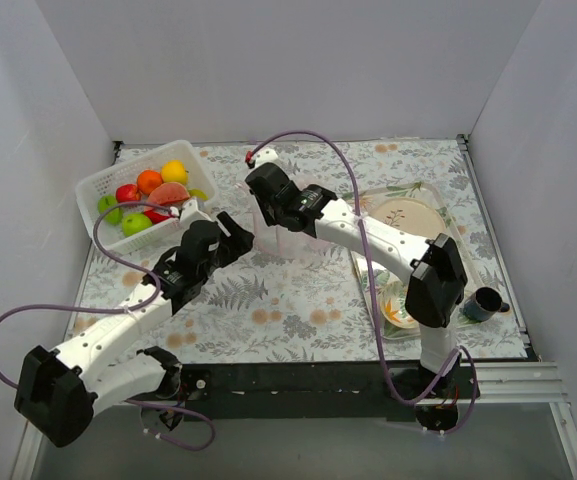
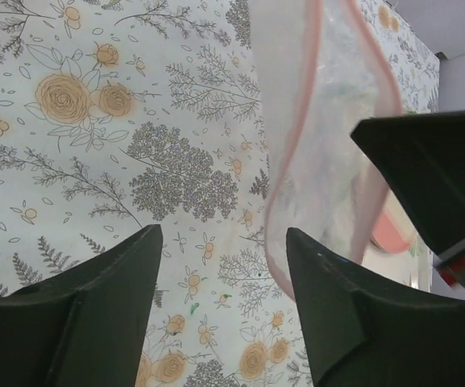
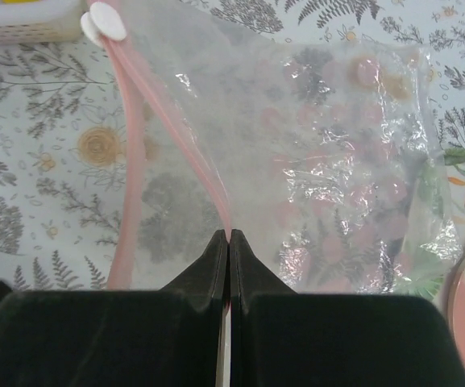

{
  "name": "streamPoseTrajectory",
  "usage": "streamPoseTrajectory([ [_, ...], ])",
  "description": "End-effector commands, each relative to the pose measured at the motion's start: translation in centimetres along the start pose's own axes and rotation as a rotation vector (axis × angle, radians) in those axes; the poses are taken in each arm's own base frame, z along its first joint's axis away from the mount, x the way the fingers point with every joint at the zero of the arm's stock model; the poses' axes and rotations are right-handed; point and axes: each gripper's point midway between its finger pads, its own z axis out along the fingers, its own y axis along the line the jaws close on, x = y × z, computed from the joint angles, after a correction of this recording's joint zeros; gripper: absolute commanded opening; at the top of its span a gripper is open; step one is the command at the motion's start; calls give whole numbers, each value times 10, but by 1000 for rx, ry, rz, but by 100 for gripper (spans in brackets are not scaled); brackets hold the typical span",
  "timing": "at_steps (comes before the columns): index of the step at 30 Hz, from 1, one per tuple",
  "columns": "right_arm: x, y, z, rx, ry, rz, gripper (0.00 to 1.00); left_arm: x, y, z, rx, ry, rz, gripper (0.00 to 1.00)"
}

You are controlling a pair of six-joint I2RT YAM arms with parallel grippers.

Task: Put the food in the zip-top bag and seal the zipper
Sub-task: Open the zipper of the food storage bag at the center of the board, then pick up the fake fruit from the bin.

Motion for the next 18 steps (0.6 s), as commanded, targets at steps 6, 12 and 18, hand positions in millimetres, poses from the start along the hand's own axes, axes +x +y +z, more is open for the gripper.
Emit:
streamPoseTrajectory([
  [6, -23, -12, 22, -81, -68, 109, 1, -86, 5, -50, -86, -254, -29, 76],
  [12, -16, 9, 25, -191, -59, 142, 1, -170, 46, -24, -417, -404, -52, 71],
  [18, -6, 18, 28, -231, -32, 152, 1, -227, 122, 20, -695, -392, -83, 70],
])
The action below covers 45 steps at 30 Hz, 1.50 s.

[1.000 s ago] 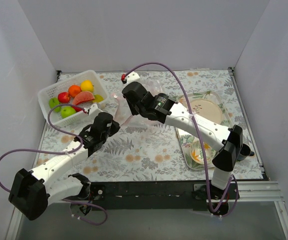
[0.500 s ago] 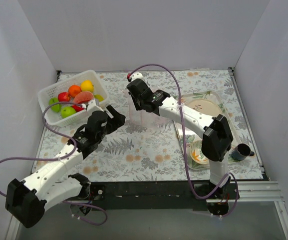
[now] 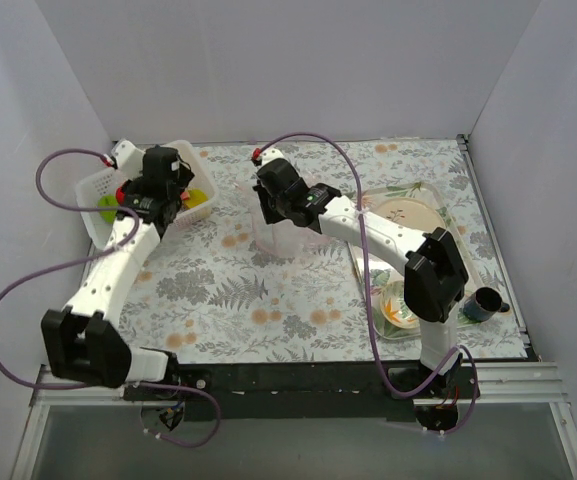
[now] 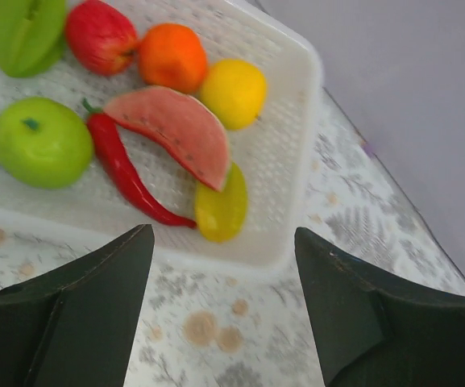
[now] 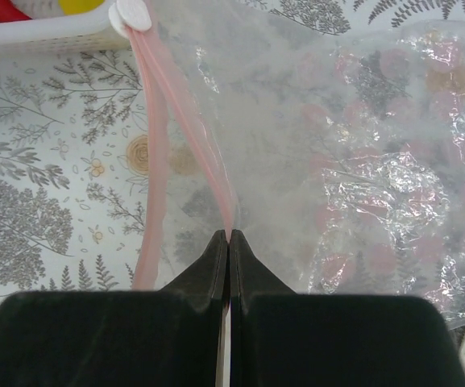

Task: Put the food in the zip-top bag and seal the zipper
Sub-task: Pick up the fake fruit from the bin.

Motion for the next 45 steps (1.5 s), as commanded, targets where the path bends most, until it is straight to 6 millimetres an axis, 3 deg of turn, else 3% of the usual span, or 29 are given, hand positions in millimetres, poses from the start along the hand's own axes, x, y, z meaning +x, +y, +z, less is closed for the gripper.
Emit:
streamPoseTrajectory([
  [1, -15, 16, -7, -83, -56, 42, 1, -21, 60, 54, -263, 7, 73, 71],
  [2, -15, 17, -9, -89, -60, 48, 1, -32, 84, 67, -324, 6, 56, 74],
  [4, -8, 18, -8, -107, -51, 50, 1, -17, 105, 86, -326, 85, 72, 84],
  [5, -7, 19, -10, -117, -51, 51, 1, -19, 127, 93, -350, 100, 53, 87],
  [6, -5, 19, -9, -120, -49, 51, 1, -8, 143, 97, -366, 135, 58, 89],
  [7, -2, 18, -9, -118, -48, 51, 1, 4, 140, 107, -300, 190, 40, 91],
  [13, 4, 22, -8, -145, -39, 51, 1, 44, 164, 143, -311, 321, 55, 94],
  [18, 4, 20, -10, -143, -43, 43, 1, 58, 178, 157, -341, 357, 62, 94],
  [22, 4, 20, -9, -143, -41, 38, 1, 62, 177, 159, -333, 371, 66, 89],
  [26, 5, 21, -7, -145, -36, 42, 1, 63, 173, 156, -307, 376, 56, 66],
  [27, 4, 21, -7, -144, -38, 42, 1, 59, 169, 154, -293, 370, 54, 57],
  [30, 1, 21, -7, -139, -40, 44, 1, 45, 156, 152, -253, 340, 52, 42],
  [36, -2, 21, -4, -129, -32, 41, 1, 5, 132, 140, -204, 266, 54, 35],
  [40, -3, 21, -3, -124, -27, 40, 1, -3, 127, 133, -195, 254, 58, 29],
  [45, -11, 23, -1, -122, -32, 31, 1, -22, 107, 115, -121, 226, 32, 29],
])
